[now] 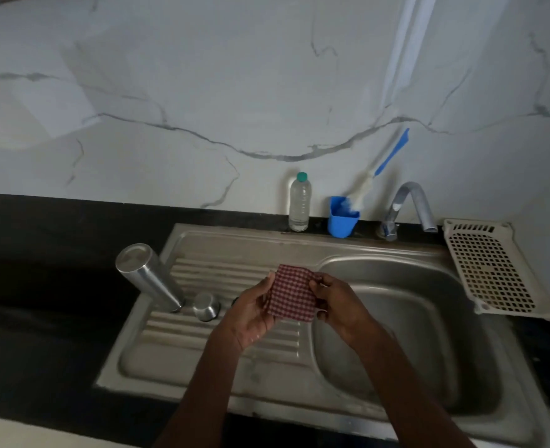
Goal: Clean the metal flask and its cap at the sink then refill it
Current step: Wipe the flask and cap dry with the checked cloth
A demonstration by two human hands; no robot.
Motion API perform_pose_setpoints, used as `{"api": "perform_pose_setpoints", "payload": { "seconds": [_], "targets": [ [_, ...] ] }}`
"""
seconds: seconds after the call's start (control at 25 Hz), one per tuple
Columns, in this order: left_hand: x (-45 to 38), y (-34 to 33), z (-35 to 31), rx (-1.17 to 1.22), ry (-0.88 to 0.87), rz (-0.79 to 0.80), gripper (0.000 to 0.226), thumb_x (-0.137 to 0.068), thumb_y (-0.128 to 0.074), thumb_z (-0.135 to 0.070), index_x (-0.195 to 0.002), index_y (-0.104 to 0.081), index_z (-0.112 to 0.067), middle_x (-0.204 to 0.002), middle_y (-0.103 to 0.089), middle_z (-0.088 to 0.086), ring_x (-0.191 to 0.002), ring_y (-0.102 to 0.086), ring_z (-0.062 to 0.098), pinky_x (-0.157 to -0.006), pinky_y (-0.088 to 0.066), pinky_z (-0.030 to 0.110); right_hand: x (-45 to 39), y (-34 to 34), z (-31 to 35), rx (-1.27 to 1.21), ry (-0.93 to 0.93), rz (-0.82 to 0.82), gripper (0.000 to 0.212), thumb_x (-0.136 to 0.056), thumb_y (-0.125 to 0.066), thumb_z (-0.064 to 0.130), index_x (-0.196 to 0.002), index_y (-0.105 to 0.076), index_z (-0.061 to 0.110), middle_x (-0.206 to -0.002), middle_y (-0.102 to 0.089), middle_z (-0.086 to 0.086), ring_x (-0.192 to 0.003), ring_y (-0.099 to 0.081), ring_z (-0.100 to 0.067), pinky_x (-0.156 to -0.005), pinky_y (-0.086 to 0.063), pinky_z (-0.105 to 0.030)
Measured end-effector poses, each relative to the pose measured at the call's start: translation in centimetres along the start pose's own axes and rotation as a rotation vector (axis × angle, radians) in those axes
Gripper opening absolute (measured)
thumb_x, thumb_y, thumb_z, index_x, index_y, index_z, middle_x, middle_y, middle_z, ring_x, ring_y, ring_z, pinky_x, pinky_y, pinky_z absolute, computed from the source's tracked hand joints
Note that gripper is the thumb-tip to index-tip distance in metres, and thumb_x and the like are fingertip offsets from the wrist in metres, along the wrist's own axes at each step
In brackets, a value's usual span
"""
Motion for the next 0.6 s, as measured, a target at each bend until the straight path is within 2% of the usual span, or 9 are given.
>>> {"api": "perform_pose_setpoints", "payload": {
  "seconds": [0.08,0.12,0.2,0.24,0.32,0.36,0.48,0.52,0.6],
  "targets": [
    [0.2,1.1,-0.9,-0.058,0.028,-0.008,0.034,-0.101,-0.064,-0.017,-0.124,-0.070,0.008,-0.121,-0.071,0.024,-0.105,-0.073,0.032,-0.087,-0.063,0.042,-0.3,-1.7,-0.1,0.008,-0.021,-0.022,0.026,-0.106,-0.049,0.018,-0.121,-0.070,0.020,-0.114,-0.076,-0.007,-0.104,-0.069,-0.026,-0.092,-0.056,-0.045],
    [0.1,1.6,-1.5,-0.107,0.023,-0.009,0.033,-0.100,-0.066,-0.015,-0.124,-0.070,0.007,-0.120,-0.071,0.023,-0.105,-0.072,0.032,-0.088,-0.062,0.043,-0.4,-2.3,-0.1,0.017,-0.013,-0.051,0.027,-0.108,-0.046,0.021,-0.123,-0.068,0.020,-0.117,-0.075,-0.007,-0.109,-0.070,-0.027,-0.098,-0.056,-0.051],
    [-0.1,2.6,-3.3,-0.172,-0.032,-0.001,0.038,-0.089,-0.076,-0.013,-0.121,-0.068,0.006,-0.116,-0.071,0.022,-0.104,-0.071,0.031,-0.090,-0.061,0.044,-0.9,-4.2,0.0,0.031,0.019,-0.087,0.028,-0.108,-0.048,0.030,-0.128,-0.064,0.019,-0.120,-0.074,-0.008,-0.111,-0.070,-0.028,-0.096,-0.057,-0.055],
    [-0.2,3.3,-4.3,-0.188,-0.059,-0.011,0.039,-0.084,-0.081,-0.012,-0.117,-0.068,0.005,-0.113,-0.071,0.021,-0.102,-0.070,0.032,-0.089,-0.061,0.044,-1.0,-5.4,-0.1,0.010,0.027,-0.081,0.033,-0.104,-0.057,0.037,-0.129,-0.063,0.017,-0.121,-0.073,-0.009,-0.110,-0.071,-0.029,-0.093,-0.059,-0.054],
    [0.0,4.8,-6.2,-0.222,-0.136,-0.078,0.024,-0.080,-0.084,-0.005,-0.096,-0.066,-0.003,-0.102,-0.073,0.018,-0.097,-0.070,0.033,-0.080,-0.063,0.043,-1.4,-7.7,-1.1,-0.058,-0.018,-0.080,0.058,-0.088,-0.077,0.046,-0.131,-0.057,0.013,-0.122,-0.072,-0.012,-0.108,-0.072,-0.029,-0.087,-0.062,-0.048],
    [0.4,5.8,-7.4,-0.261,-0.196,-0.143,0.021,-0.081,-0.082,0.000,-0.088,-0.064,-0.007,-0.097,-0.074,0.017,-0.094,-0.071,0.034,-0.077,-0.064,0.044,-1.4,-8.8,-1.4,-0.025,-0.020,-0.099,0.062,-0.085,-0.080,0.046,-0.131,-0.054,0.013,-0.122,-0.070,-0.011,-0.107,-0.071,-0.026,-0.085,-0.061,-0.044],
    [2.6,7.0,-11.4,-0.584,-0.414,-0.319,0.025,-0.083,-0.079,0.006,-0.094,-0.067,-0.013,-0.102,-0.078,0.010,-0.102,-0.074,0.036,-0.084,-0.064,0.050,-1.2,-10.9,-1.6,0.072,0.073,-0.221,0.035,-0.100,-0.064,0.037,-0.126,-0.060,0.014,-0.120,-0.068,-0.010,-0.103,-0.064,-0.018,-0.083,-0.050,-0.033],
    [3.4,6.6,-12.6,-0.724,-0.484,-0.327,0.028,-0.082,-0.081,0.004,-0.099,-0.069,-0.016,-0.102,-0.079,0.005,-0.102,-0.074,0.031,-0.085,-0.063,0.046,-1.5,-12.3,-2.1,-0.033,0.046,-0.176,0.034,-0.105,-0.055,0.039,-0.125,-0.065,0.013,-0.122,-0.071,-0.011,-0.107,-0.065,-0.021,-0.086,-0.050,-0.034],
    [4.5,4.8,-13.7,-1.009,-0.574,-0.236,0.041,-0.082,-0.083,-0.002,-0.113,-0.068,-0.025,-0.105,-0.078,-0.004,-0.102,-0.074,0.015,-0.089,-0.059,0.035,-1.4,-15.6,-3.6,-0.364,-0.097,-0.030,0.052,-0.108,-0.037,0.049,-0.128,-0.068,0.012,-0.125,-0.072,-0.010,-0.113,-0.066,-0.025,-0.095,-0.050,-0.041]
  ]
}}
Point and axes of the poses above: each hand's wrist, its own x-axis away from the middle knuckle, its own y-axis out of the back of the hand, z = x × y, the point moved 9 cm from there along -x, towards the middle knuckle
